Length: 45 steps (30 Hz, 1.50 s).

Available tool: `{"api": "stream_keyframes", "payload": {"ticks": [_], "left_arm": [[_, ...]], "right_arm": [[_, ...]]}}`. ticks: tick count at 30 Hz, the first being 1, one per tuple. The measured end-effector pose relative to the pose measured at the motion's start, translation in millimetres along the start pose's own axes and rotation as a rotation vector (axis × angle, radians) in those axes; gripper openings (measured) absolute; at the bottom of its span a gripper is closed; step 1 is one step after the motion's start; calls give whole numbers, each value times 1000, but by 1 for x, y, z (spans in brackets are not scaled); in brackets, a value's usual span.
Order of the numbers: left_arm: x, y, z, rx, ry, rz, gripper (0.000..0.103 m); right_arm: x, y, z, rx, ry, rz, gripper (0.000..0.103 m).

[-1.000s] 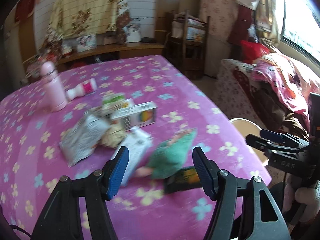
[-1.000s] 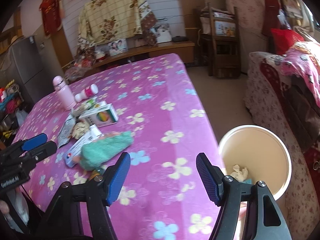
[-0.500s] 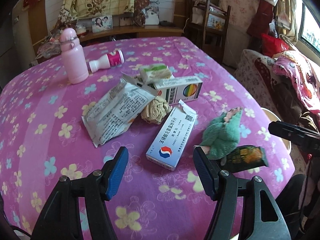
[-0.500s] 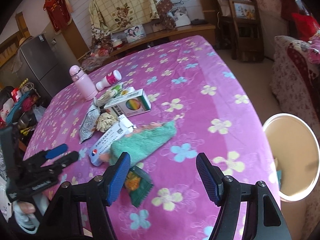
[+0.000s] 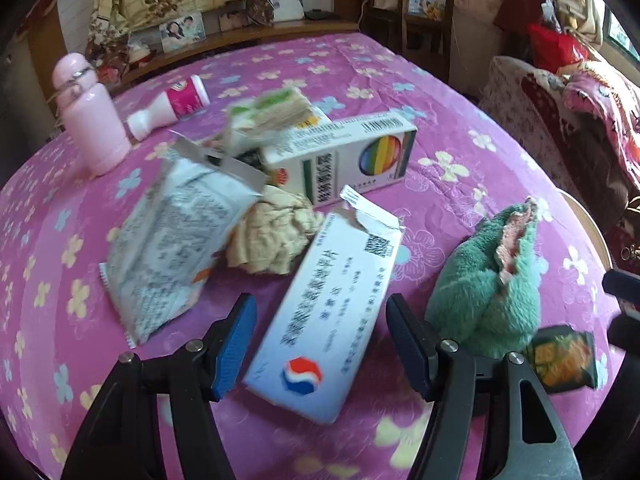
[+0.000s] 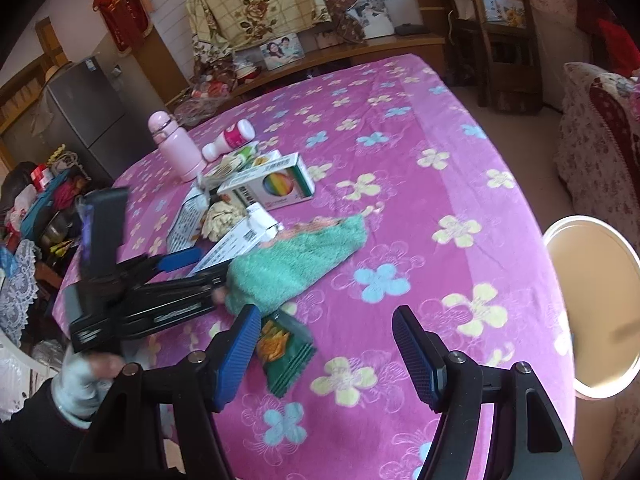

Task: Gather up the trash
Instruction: 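Close the left tool on the white medicine box while the right tool grasps the green snack packet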

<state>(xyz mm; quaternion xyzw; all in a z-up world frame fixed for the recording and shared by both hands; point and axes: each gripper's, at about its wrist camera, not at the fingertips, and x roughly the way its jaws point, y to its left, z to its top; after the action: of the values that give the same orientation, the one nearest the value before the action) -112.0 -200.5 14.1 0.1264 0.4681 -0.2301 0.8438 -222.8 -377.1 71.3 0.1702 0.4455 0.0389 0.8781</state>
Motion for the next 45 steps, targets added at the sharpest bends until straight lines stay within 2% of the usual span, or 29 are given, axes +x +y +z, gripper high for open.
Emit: {"api": "stream_keyframes", "payload": {"ticks": [2,6,9,12,16,18,21,23,24,25,26,28,35,40,45], "left_arm": [[5,-2,1,-3,4,-2,67],[0,0,-4,3,20,-21,56],[-12,5,-15,5,24,-26,54],[-26,15,-26,-11,14,-27,54],[-46,33,-40,-34,-1,-27,54],[-55,42,-47,-52,-7,-26,54],[-65,51,-54,-68,-19,-20,54],[-69,55,-59,-80,-21,-17,54],[-70,56,-61,-86,-19,-19,54],[-70,57,-61,-90,-17,-21,54],[-71,57,-64,-94,-16,-23,54],[-72,55,-67,-94,-17,-22,54],[-75,51,-70,-98,-15,-31,54],[-79,50,-68,-94,-21,-27,54],[-82,54,-70,-100,-15,-22,54]], "right_arm": [[4,3,-2,-4,14,23,72],[15,9,-6,-38,46,36,72],[21,11,-12,-66,52,49,71],[27,12,-19,-77,76,87,40],[31,15,-35,-86,117,120,39],[30,17,-42,-84,140,145,39],[28,21,-54,-56,194,229,39],[24,24,-59,-60,203,217,40],[20,24,-59,-68,193,190,50],[15,23,-58,-77,173,154,64],[10,21,-56,-84,150,127,68],[-1,19,-50,-103,116,106,68],[0,33,-15,-179,111,86,68],[33,56,3,-267,194,85,68],[63,69,0,-377,296,51,68]]}}
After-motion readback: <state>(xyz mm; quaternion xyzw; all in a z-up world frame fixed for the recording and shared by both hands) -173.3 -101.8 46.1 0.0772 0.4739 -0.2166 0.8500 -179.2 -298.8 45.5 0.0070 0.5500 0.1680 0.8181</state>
